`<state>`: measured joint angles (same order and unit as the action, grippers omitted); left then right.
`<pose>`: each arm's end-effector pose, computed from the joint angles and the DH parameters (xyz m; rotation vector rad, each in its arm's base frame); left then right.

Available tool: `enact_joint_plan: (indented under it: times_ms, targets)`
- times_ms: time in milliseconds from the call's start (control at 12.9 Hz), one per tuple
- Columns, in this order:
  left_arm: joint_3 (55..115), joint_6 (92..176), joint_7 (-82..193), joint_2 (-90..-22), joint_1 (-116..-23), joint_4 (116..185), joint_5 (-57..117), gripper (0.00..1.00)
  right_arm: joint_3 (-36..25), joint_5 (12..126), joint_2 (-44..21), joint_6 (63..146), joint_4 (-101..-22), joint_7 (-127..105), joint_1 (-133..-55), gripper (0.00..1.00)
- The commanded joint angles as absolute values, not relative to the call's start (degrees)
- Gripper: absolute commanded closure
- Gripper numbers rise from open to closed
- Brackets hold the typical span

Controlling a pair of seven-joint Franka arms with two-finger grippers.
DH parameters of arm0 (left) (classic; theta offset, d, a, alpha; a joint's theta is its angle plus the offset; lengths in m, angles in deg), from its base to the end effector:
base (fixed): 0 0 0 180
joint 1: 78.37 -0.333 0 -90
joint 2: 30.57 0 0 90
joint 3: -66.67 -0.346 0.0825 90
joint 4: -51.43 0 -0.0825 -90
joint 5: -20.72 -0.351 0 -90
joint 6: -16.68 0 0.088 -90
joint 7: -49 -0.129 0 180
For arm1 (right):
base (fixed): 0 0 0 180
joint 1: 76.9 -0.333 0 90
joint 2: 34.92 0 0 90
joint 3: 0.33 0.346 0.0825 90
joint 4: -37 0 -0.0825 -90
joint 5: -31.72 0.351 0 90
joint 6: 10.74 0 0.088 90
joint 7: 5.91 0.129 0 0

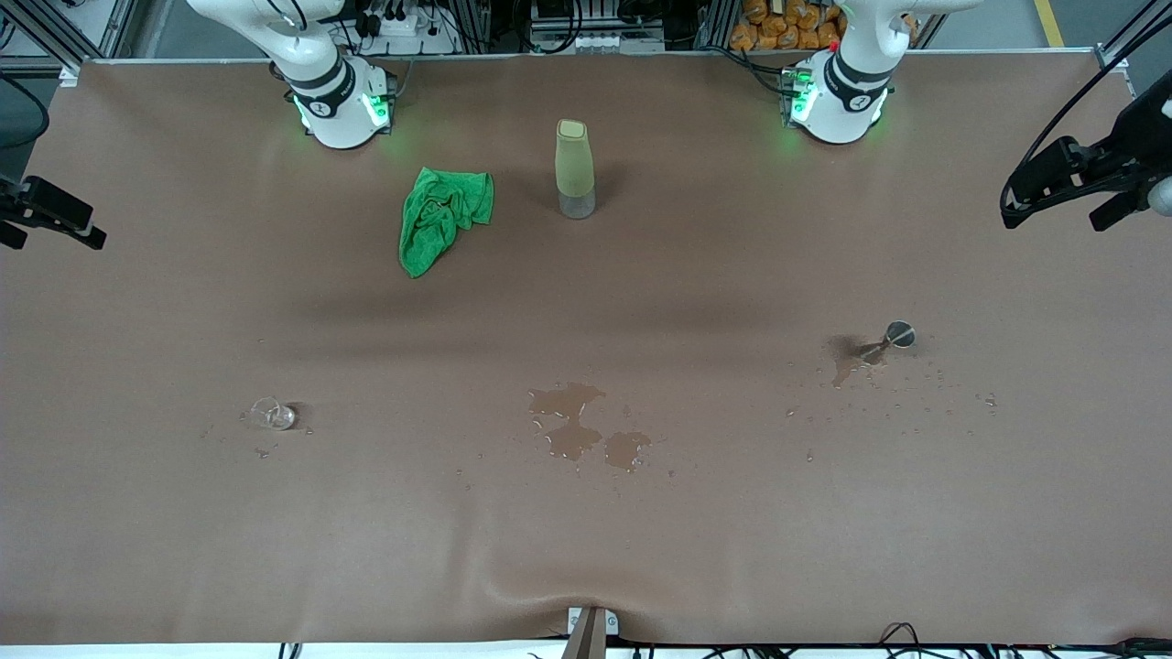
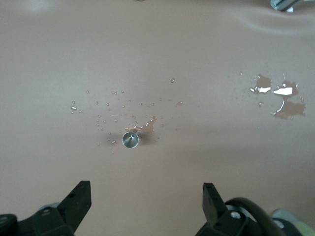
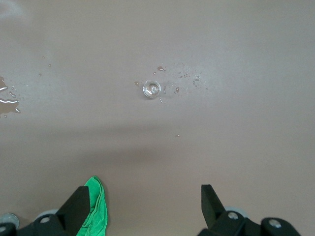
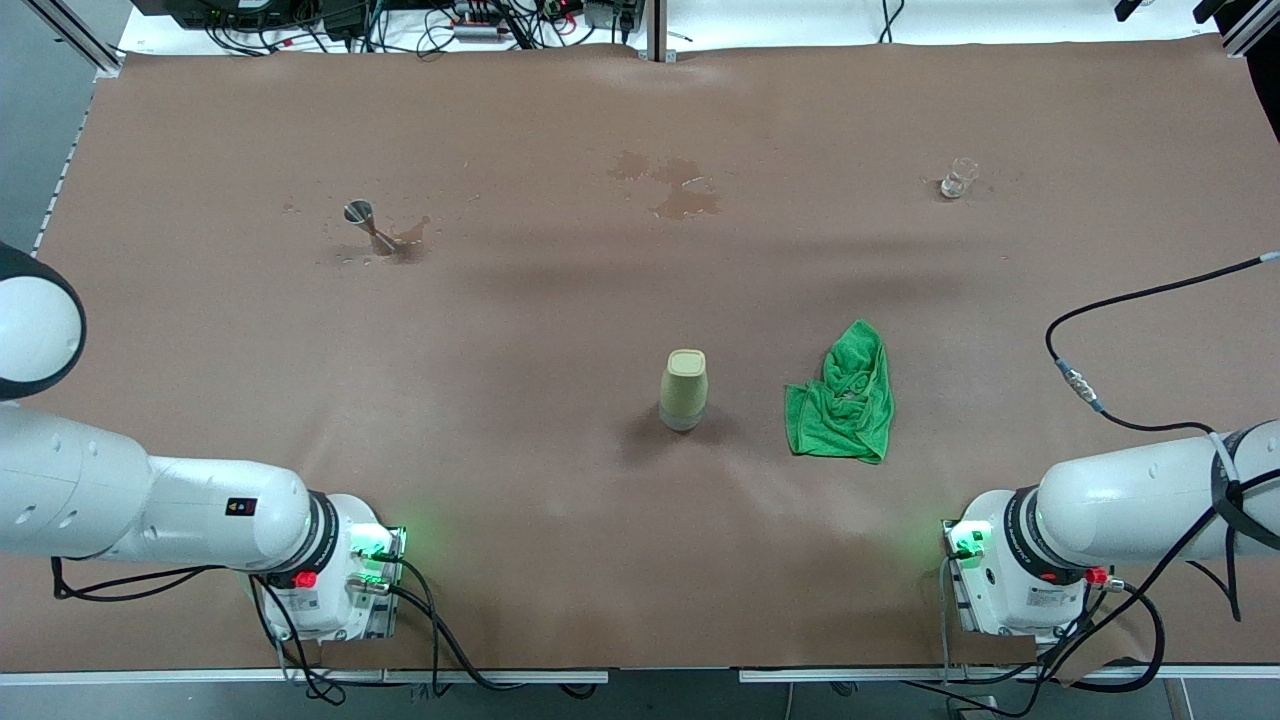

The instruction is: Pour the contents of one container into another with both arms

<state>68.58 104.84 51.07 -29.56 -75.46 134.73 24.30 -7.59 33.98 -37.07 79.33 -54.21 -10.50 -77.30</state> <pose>0.5113 -0.0516 0.6902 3.0691 -0.0817 0.1514 0.5062 -0.0572 0.6426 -3.0986 0.0609 -0.0335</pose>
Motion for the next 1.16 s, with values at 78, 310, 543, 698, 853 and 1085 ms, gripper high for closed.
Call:
enact_joint_plan:
  times_ms: [78,310,543,698,853,1085]
  targets:
    - [68.95,105.27,33.86,-28.99,-75.82,134.75,22.92,0.0,-6.83,34.88,-37.91,79.09,-55.28,-10.48,-76.02,0.0]
    - [68.78,105.1,19.77,-28.91,-75.91,134.75,23.01,0.0,-6.92,34.88,-37.12,79.79,-55.54,-21.43,-73.13,0.0]
    - [68.43,104.83,5.2,-28.73,-76.0,134.84,23.01,0.0,-6.83,36.71,-35.19,81.02,-55.54,-35.31,-69.17,0.0]
    - [68.34,103.96,-2.12,-28.73,-76.61,135.02,23.01,0.0,-6.92,41.88,-32.91,81.2,-55.46,-45.67,-65.31,0.0]
    - [68.34,103.43,-7.39,-28.64,-78.62,135.02,23.01,0.0,-6.92,45.5,-30.62,82.07,-55.46,-55.61,-62.41,0.0]
    - [68.34,103.43,-14.17,-28.73,-83.19,135.1,23.62,0.0,-6.83,48.39,-28.51,83.4,-55.54,-67.4,-60.73,0.0]
